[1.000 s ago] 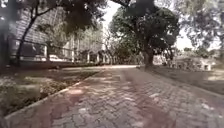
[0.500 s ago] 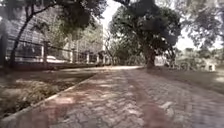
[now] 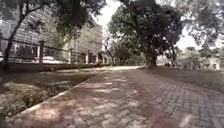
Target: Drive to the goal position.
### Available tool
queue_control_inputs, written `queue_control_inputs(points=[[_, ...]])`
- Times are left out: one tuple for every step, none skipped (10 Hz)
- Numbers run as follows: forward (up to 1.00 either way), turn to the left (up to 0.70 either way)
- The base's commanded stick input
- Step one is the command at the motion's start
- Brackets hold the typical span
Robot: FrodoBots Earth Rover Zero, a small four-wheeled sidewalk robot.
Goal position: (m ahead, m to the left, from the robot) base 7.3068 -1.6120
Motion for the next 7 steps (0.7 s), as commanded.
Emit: queue_control_inputs(points=[[0.85, 0.00], [0.85, 0.00], [0.85, 0.00], [0.85, 0.00], [0.85, 0.00], [0.85, 0.00], [0.85, -0.34]])
